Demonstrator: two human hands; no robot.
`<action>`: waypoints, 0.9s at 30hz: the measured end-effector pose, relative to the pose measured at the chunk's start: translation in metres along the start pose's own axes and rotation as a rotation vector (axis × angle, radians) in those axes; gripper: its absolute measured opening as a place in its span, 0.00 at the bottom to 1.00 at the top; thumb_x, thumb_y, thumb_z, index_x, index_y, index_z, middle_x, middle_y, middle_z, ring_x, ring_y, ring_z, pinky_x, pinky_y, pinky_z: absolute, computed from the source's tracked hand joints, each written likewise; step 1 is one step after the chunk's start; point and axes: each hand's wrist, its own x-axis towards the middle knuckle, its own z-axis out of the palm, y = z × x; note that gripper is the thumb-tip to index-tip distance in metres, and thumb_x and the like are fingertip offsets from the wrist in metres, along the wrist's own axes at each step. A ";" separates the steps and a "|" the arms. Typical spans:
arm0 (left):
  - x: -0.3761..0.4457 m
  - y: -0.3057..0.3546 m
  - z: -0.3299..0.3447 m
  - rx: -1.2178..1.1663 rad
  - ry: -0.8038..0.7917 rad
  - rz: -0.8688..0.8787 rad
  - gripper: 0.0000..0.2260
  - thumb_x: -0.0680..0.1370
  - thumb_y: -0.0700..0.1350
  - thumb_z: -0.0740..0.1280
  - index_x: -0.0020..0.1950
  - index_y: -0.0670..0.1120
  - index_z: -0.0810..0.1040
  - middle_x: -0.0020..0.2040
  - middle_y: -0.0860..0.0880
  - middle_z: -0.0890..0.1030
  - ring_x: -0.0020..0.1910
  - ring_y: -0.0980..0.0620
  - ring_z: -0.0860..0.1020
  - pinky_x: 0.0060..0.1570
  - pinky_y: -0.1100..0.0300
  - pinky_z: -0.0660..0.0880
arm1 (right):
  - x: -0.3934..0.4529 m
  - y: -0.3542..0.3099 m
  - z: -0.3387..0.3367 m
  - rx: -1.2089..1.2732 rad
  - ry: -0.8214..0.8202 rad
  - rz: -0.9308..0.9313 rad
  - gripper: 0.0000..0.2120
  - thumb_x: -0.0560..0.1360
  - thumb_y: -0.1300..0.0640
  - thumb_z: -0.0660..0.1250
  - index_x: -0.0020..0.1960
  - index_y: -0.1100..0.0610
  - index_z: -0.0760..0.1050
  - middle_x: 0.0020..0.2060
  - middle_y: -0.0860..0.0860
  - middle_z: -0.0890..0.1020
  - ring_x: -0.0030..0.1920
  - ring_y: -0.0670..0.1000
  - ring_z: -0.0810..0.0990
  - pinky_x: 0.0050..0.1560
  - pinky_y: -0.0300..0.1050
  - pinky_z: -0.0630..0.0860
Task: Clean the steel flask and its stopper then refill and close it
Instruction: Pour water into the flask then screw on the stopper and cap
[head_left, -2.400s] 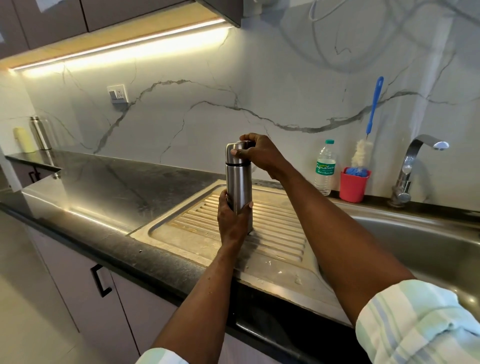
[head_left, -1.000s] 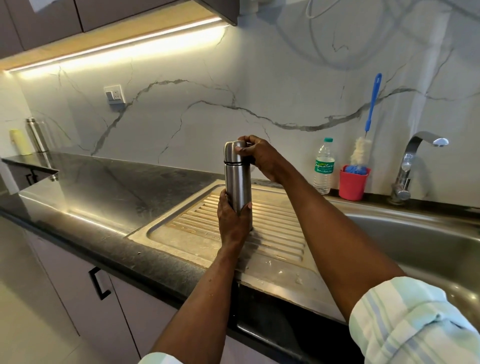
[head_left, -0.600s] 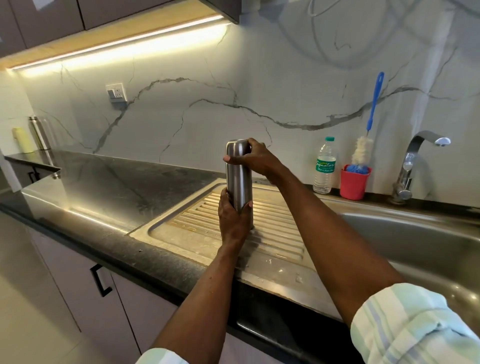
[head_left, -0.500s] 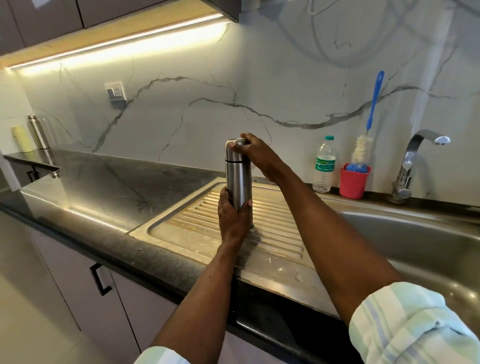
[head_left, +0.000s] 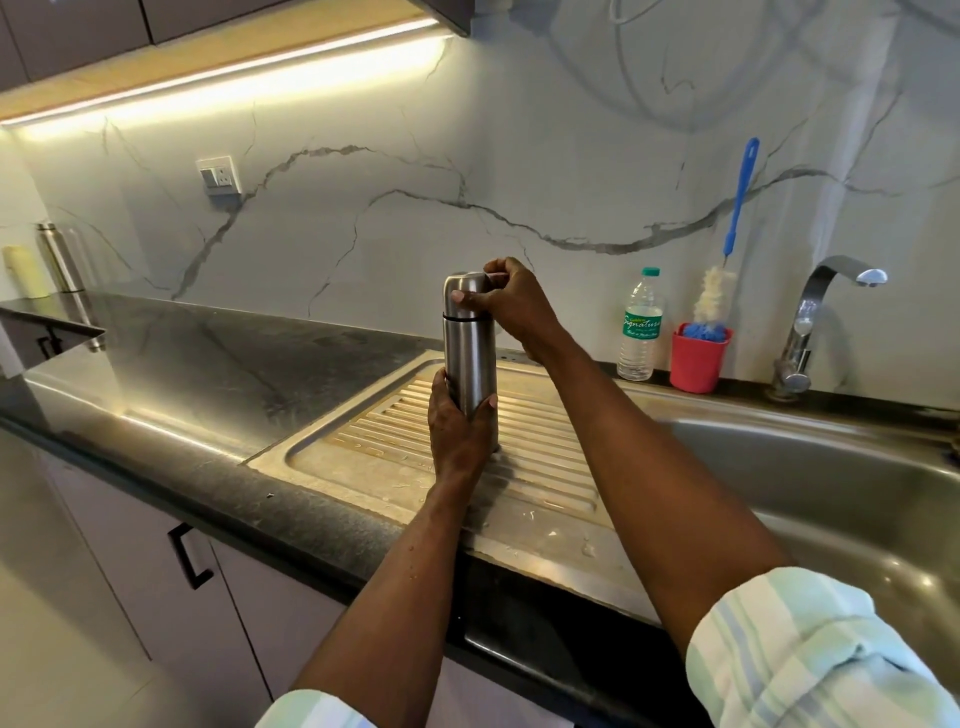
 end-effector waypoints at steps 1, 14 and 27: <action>0.000 0.000 0.000 -0.002 0.000 -0.001 0.32 0.75 0.48 0.73 0.75 0.49 0.63 0.65 0.46 0.74 0.61 0.48 0.75 0.58 0.52 0.76 | 0.001 0.000 0.001 -0.037 -0.007 0.001 0.35 0.68 0.49 0.77 0.69 0.58 0.66 0.65 0.57 0.72 0.61 0.54 0.75 0.56 0.44 0.75; -0.001 0.002 -0.001 -0.032 -0.016 -0.003 0.30 0.75 0.47 0.73 0.74 0.50 0.63 0.64 0.47 0.75 0.59 0.50 0.75 0.52 0.58 0.73 | 0.004 -0.009 -0.008 -0.045 -0.099 0.015 0.33 0.73 0.52 0.74 0.72 0.60 0.64 0.63 0.54 0.74 0.61 0.52 0.73 0.56 0.43 0.69; -0.002 0.005 -0.003 -0.056 -0.028 -0.019 0.33 0.74 0.45 0.74 0.75 0.49 0.62 0.65 0.46 0.74 0.62 0.48 0.75 0.57 0.54 0.75 | 0.001 -0.010 0.000 -0.231 -0.021 -0.056 0.35 0.69 0.50 0.77 0.69 0.60 0.66 0.62 0.56 0.76 0.58 0.53 0.75 0.57 0.47 0.74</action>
